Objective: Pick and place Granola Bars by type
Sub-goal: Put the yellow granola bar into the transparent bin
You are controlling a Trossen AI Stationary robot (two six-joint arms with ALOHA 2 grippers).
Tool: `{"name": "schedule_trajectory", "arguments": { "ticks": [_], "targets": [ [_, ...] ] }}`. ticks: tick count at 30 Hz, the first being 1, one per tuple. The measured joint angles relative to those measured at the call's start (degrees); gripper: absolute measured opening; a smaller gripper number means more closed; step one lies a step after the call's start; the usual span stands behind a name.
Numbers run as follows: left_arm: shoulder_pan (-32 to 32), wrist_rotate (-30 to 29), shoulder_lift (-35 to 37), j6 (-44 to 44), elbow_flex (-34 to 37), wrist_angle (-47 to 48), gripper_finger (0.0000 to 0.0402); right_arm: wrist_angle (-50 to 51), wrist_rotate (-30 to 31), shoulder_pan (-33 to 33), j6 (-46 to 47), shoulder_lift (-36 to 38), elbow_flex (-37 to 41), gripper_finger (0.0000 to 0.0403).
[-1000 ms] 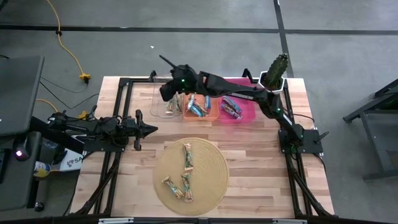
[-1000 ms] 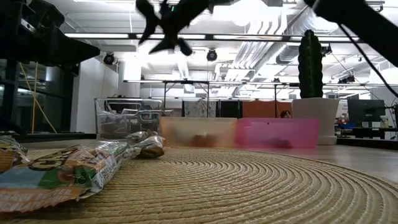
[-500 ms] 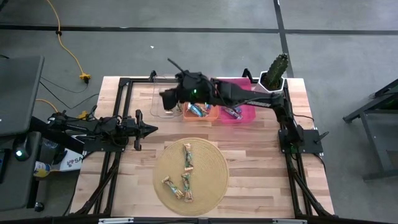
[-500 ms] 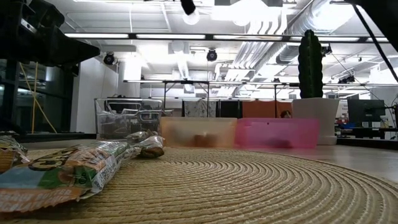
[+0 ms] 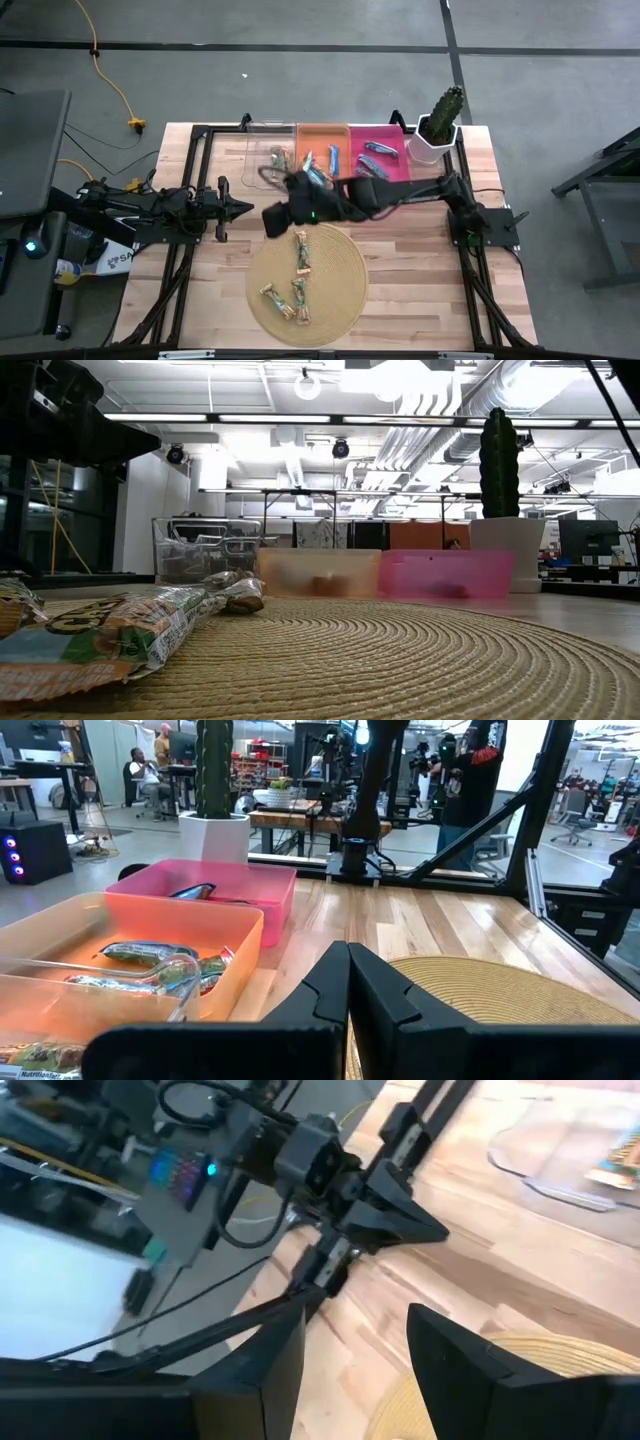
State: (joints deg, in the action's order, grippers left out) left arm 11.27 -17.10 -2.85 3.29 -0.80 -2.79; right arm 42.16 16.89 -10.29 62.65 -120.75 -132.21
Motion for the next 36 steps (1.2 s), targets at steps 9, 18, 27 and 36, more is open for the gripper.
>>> {"name": "schedule_trajectory", "arguments": {
  "ticks": [9, 18, 27, 36],
  "targets": [
    [0.0, 0.0, 0.0, 0.0, 0.0, 0.0, 0.0001, -2.3, 5.7, -3.0, 0.8, -0.9, 0.0, 0.0161],
    [0.0, 0.0, 0.0, 0.0, 0.0, 0.0, 0.0001, -4.9, -2.2, -1.9, 4.9, -9.2, -0.1, 0.0161],
    [0.0, 0.5, 0.0, 0.0, 0.0, 0.0, 0.0001, -6.7, -13.8, -1.8, 9.4, -16.8, 0.0, 0.0161],
    [0.0, 0.5, 0.0, 0.0, 0.0, 0.0, 0.0001, 12.0, -11.4, -1.4, 11.9, -17.0, 0.0, 0.0161]
  ]
}}
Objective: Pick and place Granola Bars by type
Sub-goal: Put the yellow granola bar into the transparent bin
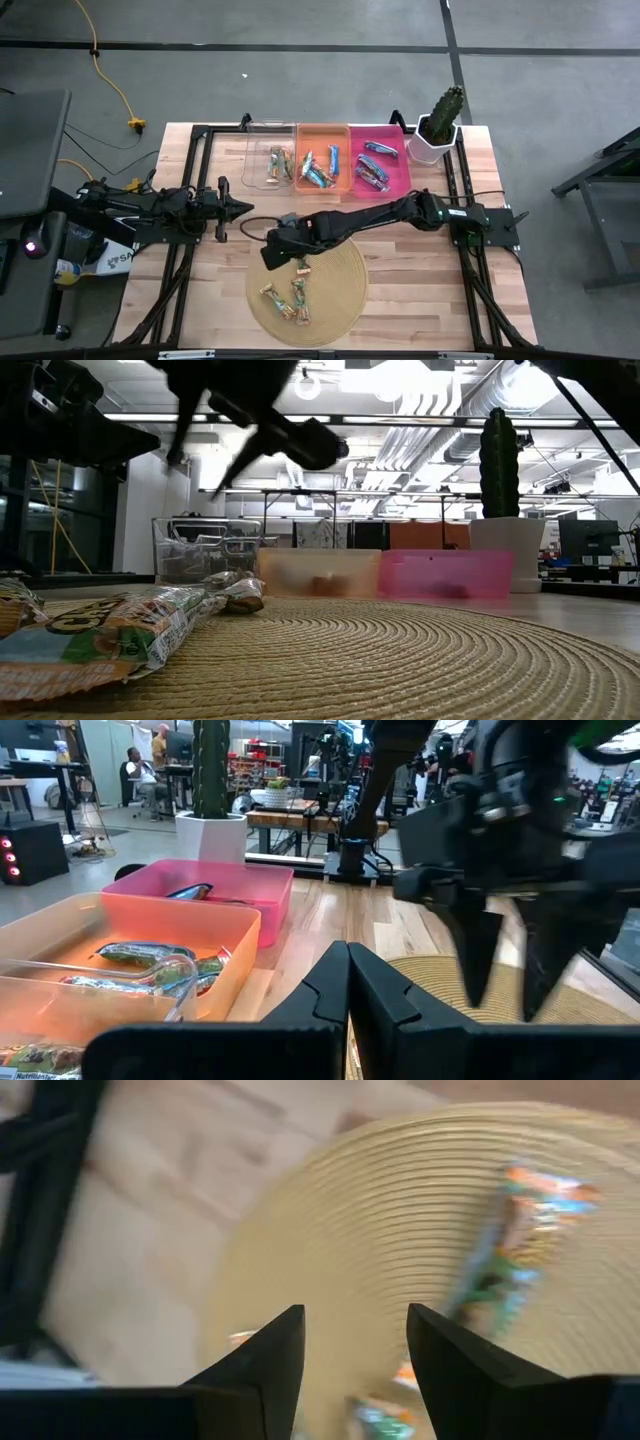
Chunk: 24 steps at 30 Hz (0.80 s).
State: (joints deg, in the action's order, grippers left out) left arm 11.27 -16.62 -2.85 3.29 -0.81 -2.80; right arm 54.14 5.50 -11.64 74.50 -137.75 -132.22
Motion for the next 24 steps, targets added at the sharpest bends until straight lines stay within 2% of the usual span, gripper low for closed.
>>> {"name": "schedule_trajectory", "arguments": {
  "ticks": [11, 24],
  "targets": [
    [0.0, 0.0, 0.0, 0.0, 0.0, 0.0, 0.0001, 3.7, 3.2, 0.2, 1.8, -2.0, -0.1, 0.0162],
    [0.0, 0.0, 0.0, 0.0, 0.0, 0.0, 0.0001, 8.9, 6.1, 0.9, 5.1, -4.6, -0.1, 0.0198]
  ]
}}
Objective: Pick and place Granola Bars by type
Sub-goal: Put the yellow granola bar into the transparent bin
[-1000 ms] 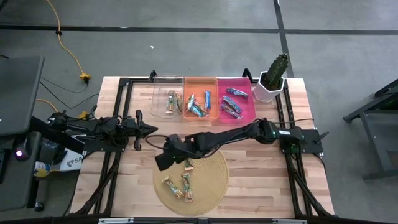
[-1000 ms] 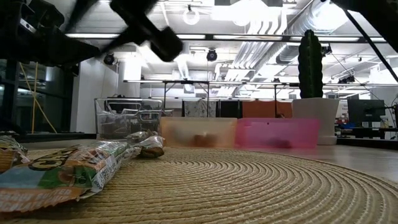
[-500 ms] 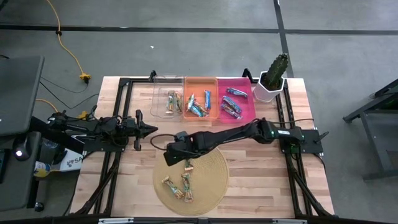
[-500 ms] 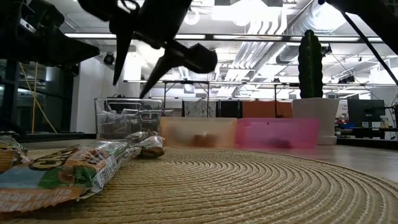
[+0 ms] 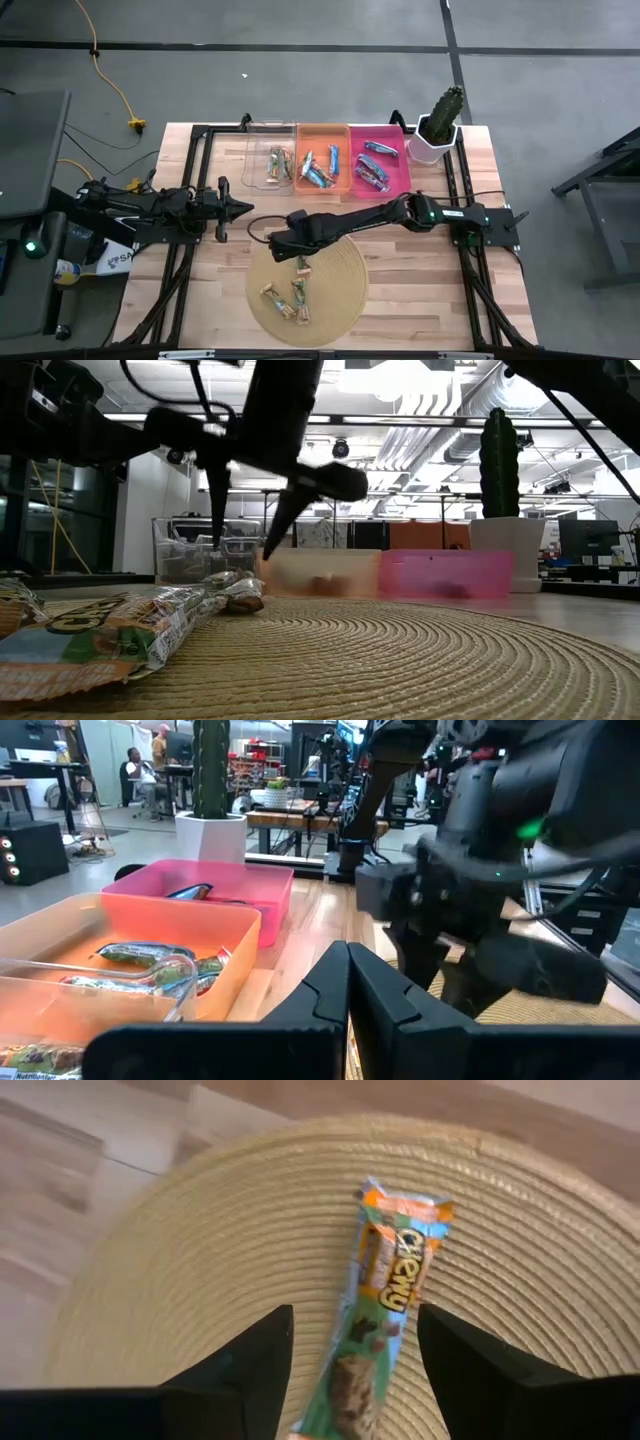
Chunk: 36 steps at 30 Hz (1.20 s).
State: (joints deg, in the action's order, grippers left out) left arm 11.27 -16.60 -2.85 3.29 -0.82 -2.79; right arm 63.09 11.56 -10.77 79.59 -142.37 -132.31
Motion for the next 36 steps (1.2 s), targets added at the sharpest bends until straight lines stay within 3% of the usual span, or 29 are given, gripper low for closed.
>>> {"name": "schedule_trajectory", "arguments": {
  "ticks": [36],
  "targets": [
    [0.0, 0.0, 0.0, 0.0, 0.0, 0.0, 0.0001, -0.7, -2.1, 2.7, 1.5, -3.3, 0.1, 0.0204]
  ]
}}
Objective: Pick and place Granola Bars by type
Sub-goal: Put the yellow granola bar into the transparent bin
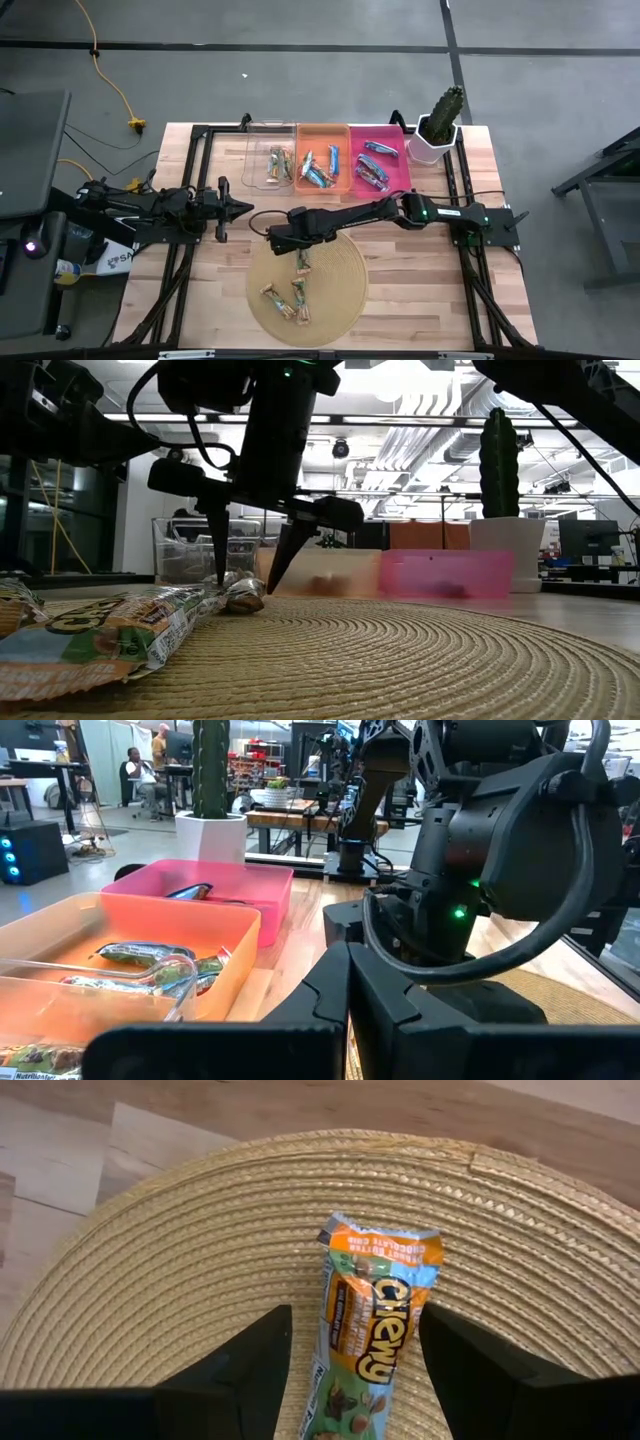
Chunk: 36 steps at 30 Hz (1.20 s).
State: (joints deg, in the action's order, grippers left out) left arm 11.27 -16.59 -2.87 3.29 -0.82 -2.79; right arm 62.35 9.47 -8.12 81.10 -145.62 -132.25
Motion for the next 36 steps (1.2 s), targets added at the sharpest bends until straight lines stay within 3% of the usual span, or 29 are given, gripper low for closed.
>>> {"name": "schedule_trajectory", "arguments": {
  "ticks": [10, 20, 36],
  "targets": [
    [0.0, 0.0, 0.0, 0.0, 0.0, 0.0, 0.0001, -0.7, -3.3, 0.0, -0.1, -1.9, -0.2, 0.0204],
    [0.0, 0.1, 0.0, 0.0, 0.0, 0.0, 0.0001, -1.7, -2.5, -0.2, 1.0, -2.7, -0.2, 0.0202],
    [0.0, 0.1, 0.0, 0.0, 0.0, 0.0, 0.0001, -0.7, -3.2, -0.1, 1.0, -2.8, -0.1, 0.0125]
  ]
}}
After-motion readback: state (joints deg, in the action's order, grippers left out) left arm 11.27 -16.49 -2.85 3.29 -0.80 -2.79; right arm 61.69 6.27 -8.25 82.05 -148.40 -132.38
